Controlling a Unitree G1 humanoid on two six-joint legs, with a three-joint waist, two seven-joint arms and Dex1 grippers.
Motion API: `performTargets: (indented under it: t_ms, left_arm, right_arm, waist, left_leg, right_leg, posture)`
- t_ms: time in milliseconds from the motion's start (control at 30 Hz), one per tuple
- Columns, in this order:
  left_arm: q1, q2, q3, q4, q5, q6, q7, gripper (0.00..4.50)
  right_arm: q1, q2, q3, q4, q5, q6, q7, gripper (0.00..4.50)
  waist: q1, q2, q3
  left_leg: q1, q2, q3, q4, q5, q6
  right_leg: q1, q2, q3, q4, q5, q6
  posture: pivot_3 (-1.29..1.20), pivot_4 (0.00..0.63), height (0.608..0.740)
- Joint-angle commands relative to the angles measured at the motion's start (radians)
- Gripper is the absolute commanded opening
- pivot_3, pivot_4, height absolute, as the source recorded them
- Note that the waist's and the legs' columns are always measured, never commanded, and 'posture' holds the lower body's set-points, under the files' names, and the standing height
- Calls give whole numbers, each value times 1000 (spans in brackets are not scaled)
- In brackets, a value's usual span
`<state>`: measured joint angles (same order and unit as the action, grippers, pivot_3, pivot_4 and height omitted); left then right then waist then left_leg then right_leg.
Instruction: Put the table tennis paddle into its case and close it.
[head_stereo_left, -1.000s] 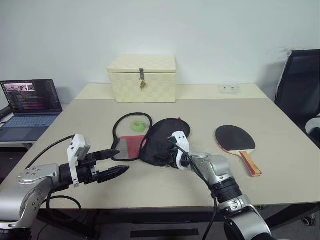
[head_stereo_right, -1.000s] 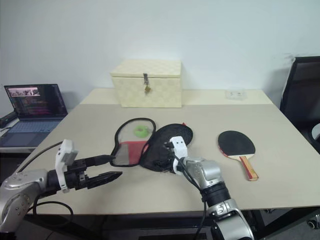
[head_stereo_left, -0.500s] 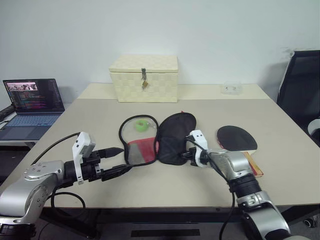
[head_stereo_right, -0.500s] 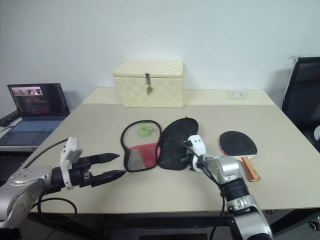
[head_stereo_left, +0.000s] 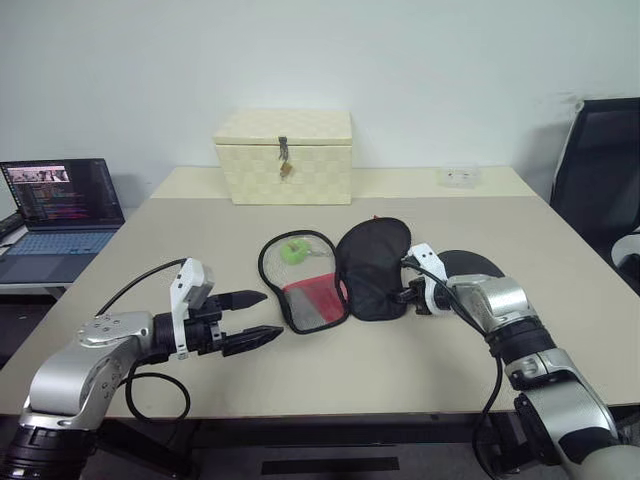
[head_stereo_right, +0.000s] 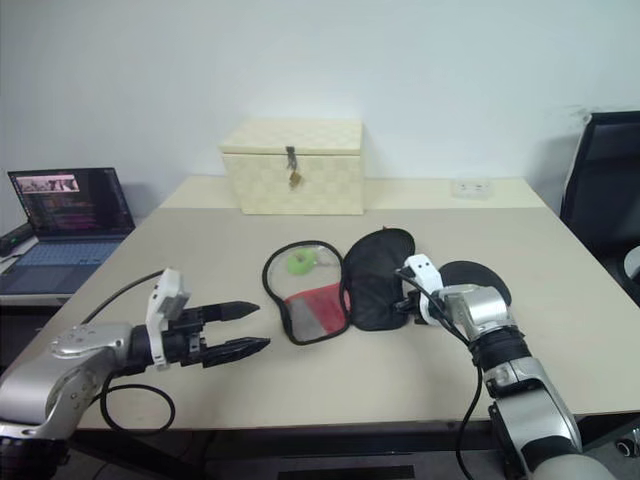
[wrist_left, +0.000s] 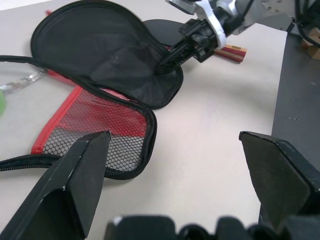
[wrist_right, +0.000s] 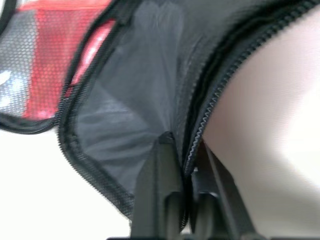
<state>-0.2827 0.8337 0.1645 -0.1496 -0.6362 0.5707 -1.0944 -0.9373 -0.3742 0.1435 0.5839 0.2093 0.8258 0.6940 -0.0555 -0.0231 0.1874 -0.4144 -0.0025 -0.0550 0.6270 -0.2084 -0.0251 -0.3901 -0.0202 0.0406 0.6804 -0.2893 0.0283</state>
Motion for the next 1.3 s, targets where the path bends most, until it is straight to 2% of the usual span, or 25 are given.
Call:
performTargets:
  t_ms: [33,300,500,700,933,1200,1300]
  left_arm:
    - [-23,-4,4,-4,5,-21,-9,4500]
    - [-37,-24,-6,6,13,-31,-12,4500]
    - [-81,-43,-29,16,4,-23,-37,4500]
    - [-204,-46,-54,43,-44,27,-106,4500]
    - [-328,-41,-131,117,11,-3,-208,4500]
    - [-333,-50,-129,133,31,-22,-217,4500]
    - [-305,-41,-115,121,31,-25,-210,4500]
  right_arm:
    - [-43,-20,-6,10,-26,-44,17,1645]
    - [-50,-132,-74,-65,-30,-18,22,4474]
    - [110,-254,-174,-286,-9,111,-31,4474]
    - [327,-266,-348,-510,-1,251,-181,4474]
    - [418,-220,-396,-517,3,248,-291,4474]
    - [442,-171,-366,-519,16,255,-327,4474]
    - [421,-137,-385,-478,8,237,-375,3896]
  waist:
    - [0,0,0]
    - [2,0,0]
    - [13,1,1]
    - [23,1,1]
    - [14,2,1]
    - [10,1,1]
    - [6,1,1]
  left_leg:
    - [0,0,0,0,0,0]
    - [0,-1,-1,0,0,0]
    - [-1,-1,-1,0,0,0]
    - [-2,-1,0,1,0,0]
    - [-1,-2,3,1,0,0]
    - [-1,-2,3,1,0,0]
    - [-1,-1,3,1,0,0]
  right_leg:
    - [0,0,0,0,0,0]
    - [0,0,0,0,0,0]
    - [0,0,-1,-1,0,0]
    - [0,0,-1,0,0,0]
    - [0,2,0,0,0,1]
    - [0,2,0,0,0,1]
    - [1,2,0,0,0,1]
  posture:
    - [0,150,740]
    - [0,150,740]
    - [0,150,740]
    - [0,150,740]
    - [0,150,740]
    - [0,150,740]
    - [0,150,740]
